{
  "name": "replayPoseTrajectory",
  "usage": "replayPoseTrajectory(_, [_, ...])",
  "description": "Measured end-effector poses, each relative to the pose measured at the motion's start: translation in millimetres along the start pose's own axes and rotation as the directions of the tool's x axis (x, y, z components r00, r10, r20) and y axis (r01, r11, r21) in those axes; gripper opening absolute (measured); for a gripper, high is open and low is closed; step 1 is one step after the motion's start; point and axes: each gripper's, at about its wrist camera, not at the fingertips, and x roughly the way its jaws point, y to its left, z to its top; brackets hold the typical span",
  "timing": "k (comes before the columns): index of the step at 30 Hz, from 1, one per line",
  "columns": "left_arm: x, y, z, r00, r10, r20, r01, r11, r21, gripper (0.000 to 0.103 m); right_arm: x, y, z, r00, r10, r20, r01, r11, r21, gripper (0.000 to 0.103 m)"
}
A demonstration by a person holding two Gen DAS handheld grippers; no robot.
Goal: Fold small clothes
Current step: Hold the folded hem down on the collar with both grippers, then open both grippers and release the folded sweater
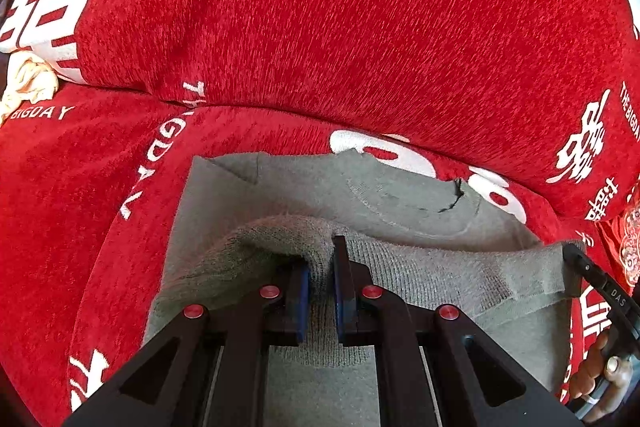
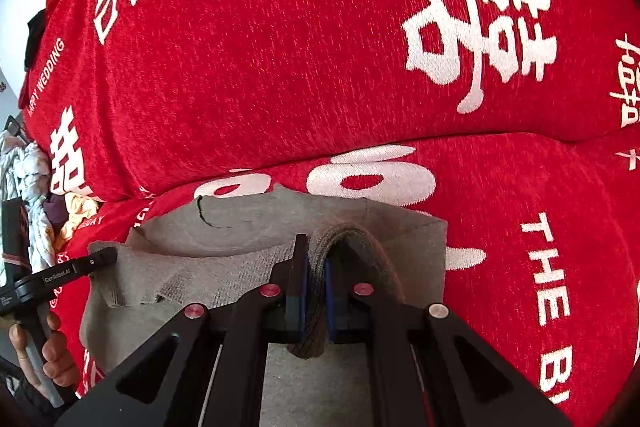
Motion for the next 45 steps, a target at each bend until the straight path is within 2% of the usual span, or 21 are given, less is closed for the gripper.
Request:
replayPoseTrajectory(11, [31.1, 4.2, 2.0, 0.998, 0.031, -0.053, -0.031, 0.999, 0.017, 0.011, 23.3, -11.3, -3.9, 0.999, -0.022, -0.033, 0.023, 1.000, 0.020, 0.007])
replayPoseTrajectory(20, [43.1, -7.8, 7.2, 0.997, 0.045, -0.060, -0.041, 0.997, 0.058, 0.011, 37.7, -26.5, -7.1, 0.997, -0.047, -0.055, 0.051, 0.996, 0.069, 0.007])
replayPoseTrajectory(26, [59.6, -4.8, 6.9, 0.994, 0.052, -0.101, -0.048, 0.998, 0.045, 0.011, 44.8, -27.1, -6.5, 0.995, -0.061, -0.074, 0.065, 0.996, 0.058, 0.007])
replayPoseTrajectory(28, [59.5, -5.5, 8.0, 0.993, 0.048, -0.112, -0.043, 0.998, 0.047, 0.019, 48.5, -26.3, -5.8, 0.994, -0.064, -0.093, 0.069, 0.996, 0.054, 0.007])
replayPoseTrajectory(29, [59.3, -5.0, 8.8, 0.992, 0.028, -0.125, -0.023, 0.999, 0.045, 0.031, 49.0, -26.7, -5.3, 0.993, -0.061, -0.101, 0.067, 0.996, 0.056, 0.008])
replayPoseTrajectory(30, [59.0, -5.0, 9.4, 0.991, 0.005, -0.134, 0.000, 0.999, 0.041, 0.049, 48.4, -27.7, -4.4, 0.993, -0.051, -0.110, 0.059, 0.996, 0.066, 0.008])
replayPoseTrajectory(32, [53.6, -5.0, 9.9, 0.990, -0.036, -0.133, 0.041, 0.999, 0.032, 0.071, 44.7, -28.2, -2.6, 0.993, -0.028, -0.116, 0.037, 0.996, 0.080, 0.009])
replayPoseTrajectory(33, [47.3, -5.6, 9.6, 0.994, -0.022, -0.111, 0.026, 0.999, 0.034, 0.081, 41.2, -28.8, -1.9, 0.993, -0.017, -0.114, 0.027, 0.996, 0.087, 0.011])
replayPoseTrajectory(35, [35.6, -6.5, 9.3, 0.998, 0.018, -0.062, -0.015, 0.999, 0.050, 0.084, 32.7, -28.9, -1.3, 0.994, -0.017, -0.104, 0.026, 0.996, 0.089, 0.016])
replayPoseTrajectory(37, [24.8, -4.6, 9.3, 0.999, 0.001, -0.052, 0.002, 0.998, 0.060, 0.084, 22.3, -27.7, -1.8, 0.996, -0.029, -0.087, 0.037, 0.996, 0.083, 0.027])
replayPoseTrajectory(39, [15.4, 1.0, 8.4, 0.999, -0.006, -0.042, 0.008, 0.999, 0.053, 0.084, 10.9, -27.7, -3.1, 0.997, -0.032, -0.067, 0.038, 0.996, 0.082, 0.048])
replayPoseTrajectory(45, [-8.5, 13.3, -10.4, 1.000, 0.022, -0.003, -0.021, 0.991, 0.131, 0.084, -26.2, -18.7, -13.1, 0.999, -0.054, -0.007, 0.054, 0.998, 0.019, 0.050])
